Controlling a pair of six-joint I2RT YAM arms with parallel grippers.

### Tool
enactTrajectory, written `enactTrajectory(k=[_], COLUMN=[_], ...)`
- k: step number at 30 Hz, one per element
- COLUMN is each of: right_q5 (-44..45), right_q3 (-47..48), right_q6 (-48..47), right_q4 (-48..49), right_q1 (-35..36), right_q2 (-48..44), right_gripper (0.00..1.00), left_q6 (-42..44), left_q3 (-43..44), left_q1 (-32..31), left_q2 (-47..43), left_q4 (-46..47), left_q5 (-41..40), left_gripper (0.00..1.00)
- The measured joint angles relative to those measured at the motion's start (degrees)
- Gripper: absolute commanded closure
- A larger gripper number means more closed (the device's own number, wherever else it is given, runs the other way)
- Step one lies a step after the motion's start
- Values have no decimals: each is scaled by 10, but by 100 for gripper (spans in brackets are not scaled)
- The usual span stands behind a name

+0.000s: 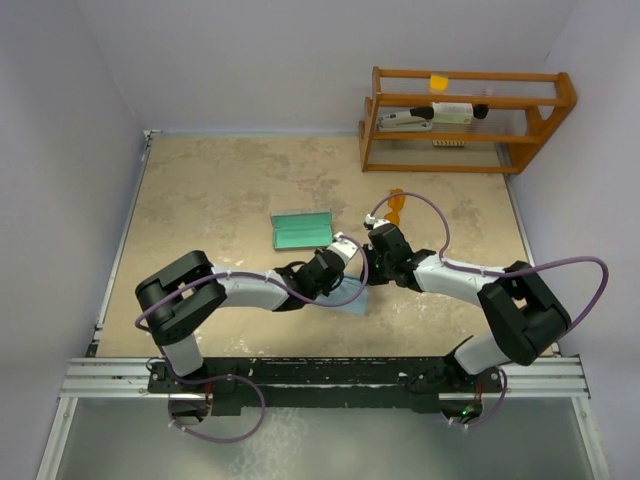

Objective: Organize the sunglasses
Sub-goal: Fold the glasses cleaning cloth at the center of the board.

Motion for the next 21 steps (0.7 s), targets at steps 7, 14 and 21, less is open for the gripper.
enactTrajectory(k=[7, 14, 21], right_q5=[0, 0, 0], right_q3=[0, 0, 0], right_q6=[0, 0, 0], right_q4=[0, 1, 2], right_q1=[0, 0, 0], right_q2=[0, 0, 1], right_gripper=[100, 100, 100], left_q6=[4, 8, 8], left_q3=[9, 12, 15], left_q1=[0, 0, 0], left_q2=[3, 16, 16], left_q4=[1, 1, 0], left_q5=[-3, -4, -5], left_gripper=[80, 99, 100])
